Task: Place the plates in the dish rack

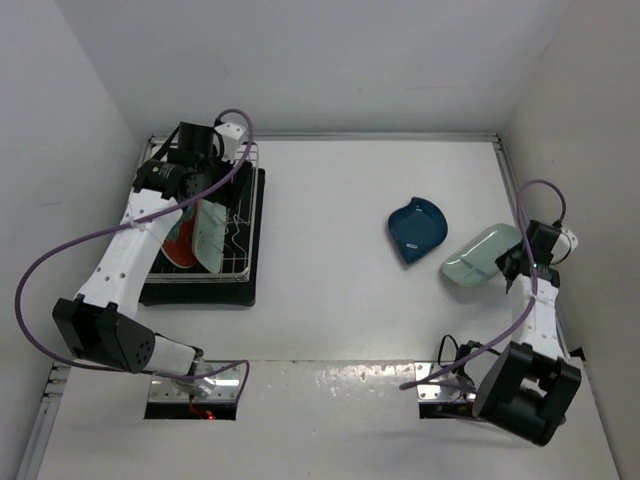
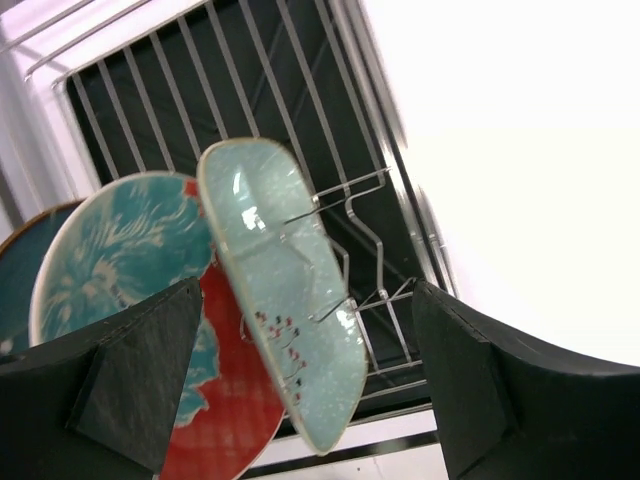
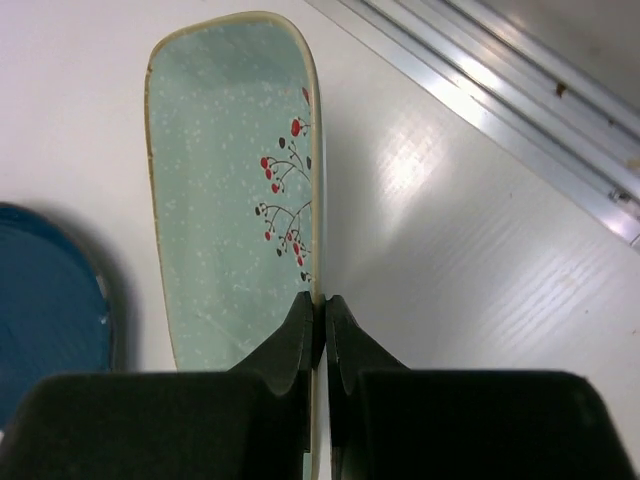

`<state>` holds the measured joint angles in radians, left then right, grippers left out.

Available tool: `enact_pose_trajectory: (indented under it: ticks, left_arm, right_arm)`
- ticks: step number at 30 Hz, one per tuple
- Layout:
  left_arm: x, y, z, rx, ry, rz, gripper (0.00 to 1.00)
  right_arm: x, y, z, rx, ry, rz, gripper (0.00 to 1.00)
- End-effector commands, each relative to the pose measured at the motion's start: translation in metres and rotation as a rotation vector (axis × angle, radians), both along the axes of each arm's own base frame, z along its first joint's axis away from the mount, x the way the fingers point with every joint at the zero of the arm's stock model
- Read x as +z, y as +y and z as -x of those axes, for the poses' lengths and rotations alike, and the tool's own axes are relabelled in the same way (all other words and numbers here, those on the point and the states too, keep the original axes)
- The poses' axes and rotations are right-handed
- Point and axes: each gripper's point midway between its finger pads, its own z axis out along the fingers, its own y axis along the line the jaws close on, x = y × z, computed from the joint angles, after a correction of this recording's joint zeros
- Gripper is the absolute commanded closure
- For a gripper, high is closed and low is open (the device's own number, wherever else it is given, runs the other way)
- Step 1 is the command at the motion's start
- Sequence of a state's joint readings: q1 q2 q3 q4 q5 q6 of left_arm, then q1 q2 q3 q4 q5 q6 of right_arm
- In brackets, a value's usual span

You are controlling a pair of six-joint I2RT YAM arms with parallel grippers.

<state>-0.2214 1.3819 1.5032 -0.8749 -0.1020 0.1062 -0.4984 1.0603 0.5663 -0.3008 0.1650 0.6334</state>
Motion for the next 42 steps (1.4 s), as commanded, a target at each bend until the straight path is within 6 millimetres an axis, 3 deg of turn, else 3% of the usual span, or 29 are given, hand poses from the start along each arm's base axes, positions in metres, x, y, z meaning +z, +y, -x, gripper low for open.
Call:
enact_pose_trajectory:
  ticks: [1, 6, 9, 11, 13, 14, 15, 17, 18, 19, 21, 22, 23, 24, 27, 36, 39, 41, 42]
  left_arm:
    - [0.012, -0.021, -0.005, -0.084, -0.019, 0.042, 0.10]
    - [0.021, -0.051, -0.002, -0.206, -0.010, 0.121, 0.10]
    - [0.028, -0.073, 0.004, -0.306, -0.002, 0.187, 0.10]
    - [0.032, -0.093, 0.012, -0.400, 0.018, 0.250, 0.10]
    - [0.035, -0.105, 0.017, -0.464, 0.030, 0.295, 0.10]
    - [0.039, -0.116, 0.021, -0.516, 0.040, 0.342, 0.10]
    - [0.040, -0.120, 0.024, -0.540, 0.045, 0.363, 0.10]
    - [0.037, -0.129, 0.027, -0.580, 0.074, 0.403, 0.10]
    - [0.037, -0.130, 0.027, -0.574, 0.078, 0.409, 0.10]
    - [0.033, -0.130, 0.025, -0.572, 0.087, 0.409, 0.10]
    - [0.032, -0.135, 0.027, -0.574, 0.096, 0.429, 0.10]
    - [0.029, -0.136, 0.026, -0.574, 0.097, 0.429, 0.10]
    - [0.028, -0.135, 0.025, -0.567, 0.096, 0.423, 0.10]
    - [0.025, -0.135, 0.025, -0.559, 0.105, 0.430, 0.10]
    - [0.017, -0.125, 0.024, -0.516, 0.111, 0.423, 0.10]
    - [-0.012, -0.108, 0.037, -0.445, 0.157, 0.494, 0.13]
    - [-0.009, -0.100, 0.032, -0.398, 0.141, 0.529, 0.21]
    - [-0.009, -0.100, 0.031, -0.394, 0.147, 0.559, 0.25]
    - [-0.006, -0.100, 0.030, -0.394, 0.143, 0.583, 0.31]
  right_arm:
    - [0.085, -0.010, -0.039, 0.074, -0.192, 0.202, 1.00]
    - [0.135, 0.004, -0.051, 0.170, -0.249, 0.316, 1.00]
    - [0.170, 0.032, -0.066, 0.286, -0.341, 0.350, 1.00]
    - [0.182, 0.062, -0.078, 0.408, -0.413, 0.314, 1.00]
    - [0.199, 0.102, -0.092, 0.524, -0.505, 0.263, 1.00]
    - [0.197, 0.137, -0.099, 0.611, -0.543, 0.168, 1.00]
    - [0.198, 0.152, -0.100, 0.658, -0.561, 0.155, 1.00]
    - [0.201, 0.216, -0.106, 0.798, -0.644, 0.071, 1.00]
    - [0.207, 0.232, -0.109, 0.833, -0.687, 0.060, 1.00]
    - [0.207, 0.261, -0.113, 0.892, -0.715, 0.022, 1.00]
    - [0.222, 0.306, -0.107, 1.015, -0.801, -0.019, 1.00]
    - [0.213, 0.334, -0.104, 1.098, -0.793, -0.066, 1.00]
    - [0.236, 0.348, -0.105, 1.127, -0.903, -0.072, 1.00]
    - [0.233, 0.369, -0.098, 1.203, -0.915, -0.117, 1.00]
    - [0.244, 0.395, -0.096, 1.240, -0.995, -0.235, 1.00]
    - [0.270, 0.432, -0.102, 1.216, -1.146, -0.435, 1.00]
    - [0.264, 0.451, -0.101, 1.220, -1.135, -0.483, 1.00]
    - [0.272, 0.463, -0.095, 1.229, -1.167, -0.519, 1.00]
    - [0.262, 0.468, -0.099, 1.231, -1.145, -0.525, 1.00]
